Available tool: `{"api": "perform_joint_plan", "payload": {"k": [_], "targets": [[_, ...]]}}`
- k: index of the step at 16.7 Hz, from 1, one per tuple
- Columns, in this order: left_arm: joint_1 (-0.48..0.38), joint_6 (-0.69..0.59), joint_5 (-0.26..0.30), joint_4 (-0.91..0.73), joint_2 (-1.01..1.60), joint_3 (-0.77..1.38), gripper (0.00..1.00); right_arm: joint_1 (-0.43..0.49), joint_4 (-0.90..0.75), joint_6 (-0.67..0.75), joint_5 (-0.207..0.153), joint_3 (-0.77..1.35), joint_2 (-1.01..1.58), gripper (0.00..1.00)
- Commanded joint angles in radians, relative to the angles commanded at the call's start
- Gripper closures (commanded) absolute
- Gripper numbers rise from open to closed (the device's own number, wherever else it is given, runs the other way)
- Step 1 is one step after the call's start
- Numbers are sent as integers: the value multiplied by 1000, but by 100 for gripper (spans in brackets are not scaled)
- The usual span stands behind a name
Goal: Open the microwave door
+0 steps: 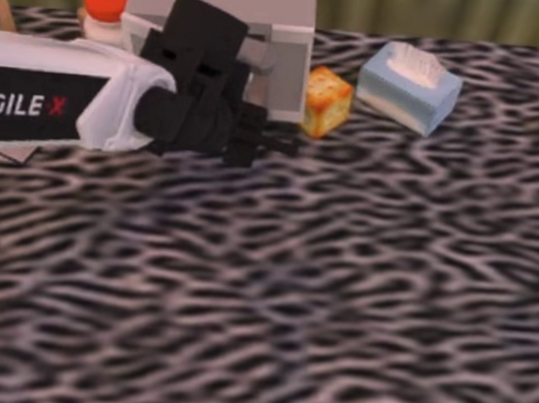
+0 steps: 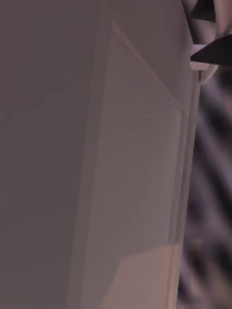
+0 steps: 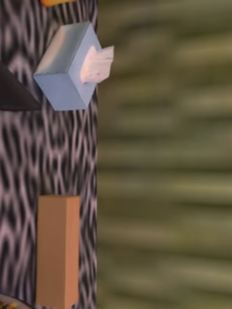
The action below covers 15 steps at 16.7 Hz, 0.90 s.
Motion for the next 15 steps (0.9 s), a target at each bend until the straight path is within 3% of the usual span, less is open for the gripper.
{"api": "perform_joint_plan", "payload": {"k": [15], "targets": [[-7,-3,10,0,0,1,100,0,0,0,0,0,0,0]]}}
